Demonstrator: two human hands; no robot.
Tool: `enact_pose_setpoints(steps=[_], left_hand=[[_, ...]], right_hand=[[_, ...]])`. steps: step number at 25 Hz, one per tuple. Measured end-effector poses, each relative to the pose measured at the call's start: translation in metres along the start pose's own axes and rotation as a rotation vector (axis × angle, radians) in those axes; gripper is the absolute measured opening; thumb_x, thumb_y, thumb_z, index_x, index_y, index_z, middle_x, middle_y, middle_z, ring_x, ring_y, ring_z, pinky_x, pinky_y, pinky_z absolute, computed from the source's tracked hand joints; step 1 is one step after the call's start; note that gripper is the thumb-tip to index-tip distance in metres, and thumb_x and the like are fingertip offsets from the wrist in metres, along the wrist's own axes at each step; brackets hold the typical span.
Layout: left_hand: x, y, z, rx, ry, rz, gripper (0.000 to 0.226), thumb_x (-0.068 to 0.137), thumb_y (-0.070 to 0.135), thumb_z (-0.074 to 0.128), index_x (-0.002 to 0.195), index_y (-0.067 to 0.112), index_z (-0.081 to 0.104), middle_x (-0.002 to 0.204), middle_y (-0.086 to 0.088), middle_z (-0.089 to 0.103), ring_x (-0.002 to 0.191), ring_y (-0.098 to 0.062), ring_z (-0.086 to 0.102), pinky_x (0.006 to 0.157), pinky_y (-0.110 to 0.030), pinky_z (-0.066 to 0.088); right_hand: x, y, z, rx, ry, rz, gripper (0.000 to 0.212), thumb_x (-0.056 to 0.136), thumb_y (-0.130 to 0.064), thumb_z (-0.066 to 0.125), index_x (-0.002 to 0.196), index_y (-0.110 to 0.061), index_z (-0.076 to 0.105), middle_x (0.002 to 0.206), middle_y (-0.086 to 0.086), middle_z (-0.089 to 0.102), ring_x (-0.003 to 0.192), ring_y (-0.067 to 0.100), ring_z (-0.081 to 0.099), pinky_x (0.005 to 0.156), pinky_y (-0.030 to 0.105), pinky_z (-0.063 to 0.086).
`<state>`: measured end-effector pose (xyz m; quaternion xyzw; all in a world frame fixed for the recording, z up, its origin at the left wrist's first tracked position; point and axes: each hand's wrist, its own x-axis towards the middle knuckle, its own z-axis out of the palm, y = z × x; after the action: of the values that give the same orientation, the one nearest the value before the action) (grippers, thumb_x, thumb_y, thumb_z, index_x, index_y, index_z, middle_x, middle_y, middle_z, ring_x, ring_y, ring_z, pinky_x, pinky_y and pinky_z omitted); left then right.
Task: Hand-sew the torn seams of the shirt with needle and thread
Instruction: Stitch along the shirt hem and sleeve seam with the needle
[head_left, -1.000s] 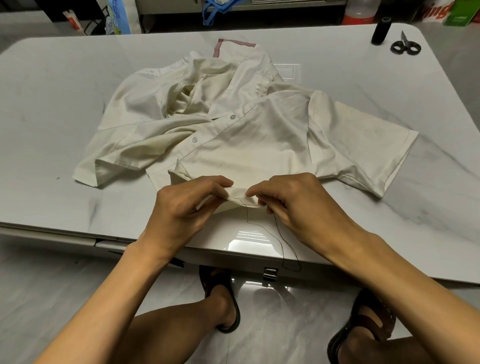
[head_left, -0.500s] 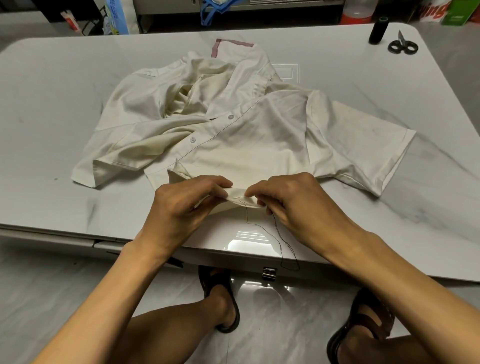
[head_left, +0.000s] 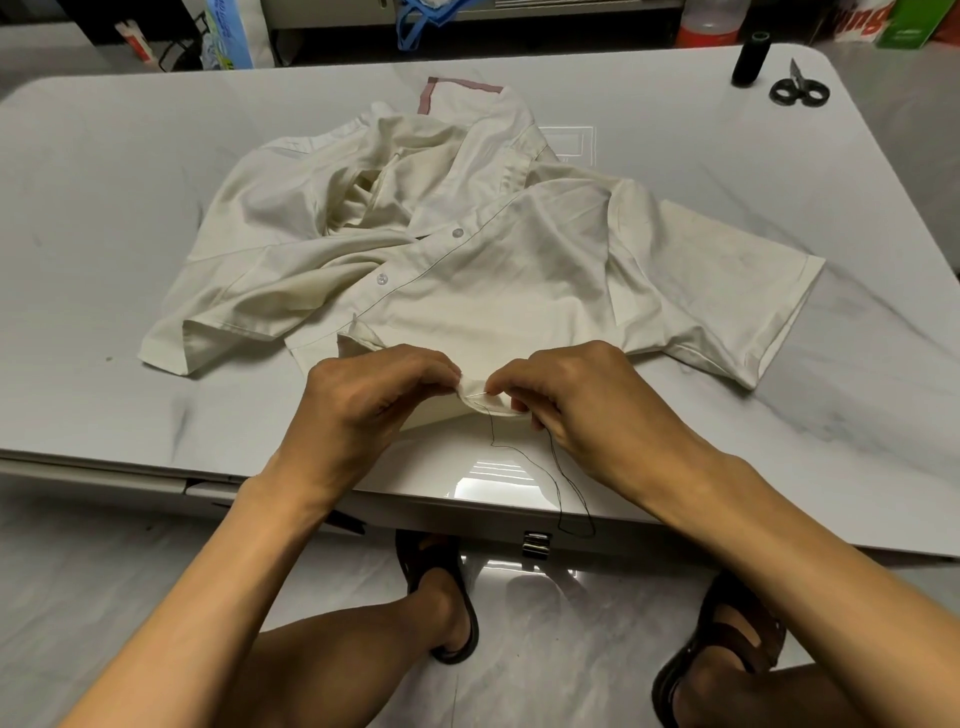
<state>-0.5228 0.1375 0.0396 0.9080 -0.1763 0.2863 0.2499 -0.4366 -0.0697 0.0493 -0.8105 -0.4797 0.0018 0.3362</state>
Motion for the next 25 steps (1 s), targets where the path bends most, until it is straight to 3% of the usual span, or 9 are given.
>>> enact_pose_setpoints(steps=[4,11,14,16,19,25], left_hand=[[0.003,0.000,0.001,0.007,-0.032,0.004,0.003,0.087,0.003,0.073,0.088,0.000,0.075,0.082,-0.004,0.074,0.076,-0.012,0.070,0.066,-0.027,0.055],[0.010,0.009,0.004,-0.037,-0.067,-0.023,0.002,0.086,0.001,0.072,0.085,0.001,0.074,0.075,0.000,0.072,0.075,-0.003,0.064,0.069,-0.005,0.045],[0.011,0.009,0.002,-0.106,-0.014,-0.114,0.000,0.084,0.001,0.074,0.084,0.001,0.074,0.076,0.000,0.074,0.075,-0.004,0.068,0.067,-0.013,0.051],[0.012,0.009,0.001,-0.141,-0.003,-0.158,0.004,0.083,0.002,0.076,0.086,0.002,0.075,0.077,0.001,0.075,0.075,-0.005,0.070,0.066,-0.022,0.054],[0.012,0.008,0.001,-0.163,-0.037,-0.144,0.011,0.082,0.000,0.078,0.092,0.002,0.076,0.081,0.001,0.076,0.081,-0.001,0.070,0.072,-0.017,0.054],[0.014,0.009,-0.001,-0.164,-0.062,-0.082,0.006,0.087,0.005,0.071,0.087,0.002,0.076,0.077,0.000,0.074,0.075,-0.003,0.069,0.069,-0.015,0.052]], right_hand=[[0.004,0.002,-0.002,-0.066,0.022,-0.056,0.033,0.075,-0.005,0.054,0.095,-0.021,0.075,0.072,-0.005,0.071,0.066,0.020,0.068,0.055,0.040,0.054],[0.005,0.000,-0.002,-0.047,-0.001,-0.089,0.029,0.076,0.000,0.062,0.089,-0.022,0.075,0.070,-0.009,0.069,0.063,0.014,0.065,0.054,0.034,0.054],[0.005,0.001,-0.005,0.073,-0.015,0.015,0.019,0.087,-0.010,0.061,0.096,-0.021,0.073,0.076,-0.008,0.071,0.072,0.008,0.067,0.065,0.033,0.053],[0.005,0.000,-0.006,0.146,-0.043,0.077,0.017,0.094,-0.008,0.057,0.102,-0.020,0.065,0.077,-0.008,0.068,0.074,0.006,0.062,0.068,0.026,0.048],[0.004,-0.005,-0.006,0.281,-0.074,0.162,0.018,0.095,-0.002,0.050,0.104,-0.019,0.049,0.074,-0.007,0.062,0.072,0.010,0.056,0.065,0.016,0.039],[0.007,-0.015,-0.004,0.371,-0.098,0.130,0.024,0.092,0.001,0.050,0.099,-0.018,0.036,0.072,-0.001,0.063,0.068,0.017,0.054,0.064,0.025,0.043]])
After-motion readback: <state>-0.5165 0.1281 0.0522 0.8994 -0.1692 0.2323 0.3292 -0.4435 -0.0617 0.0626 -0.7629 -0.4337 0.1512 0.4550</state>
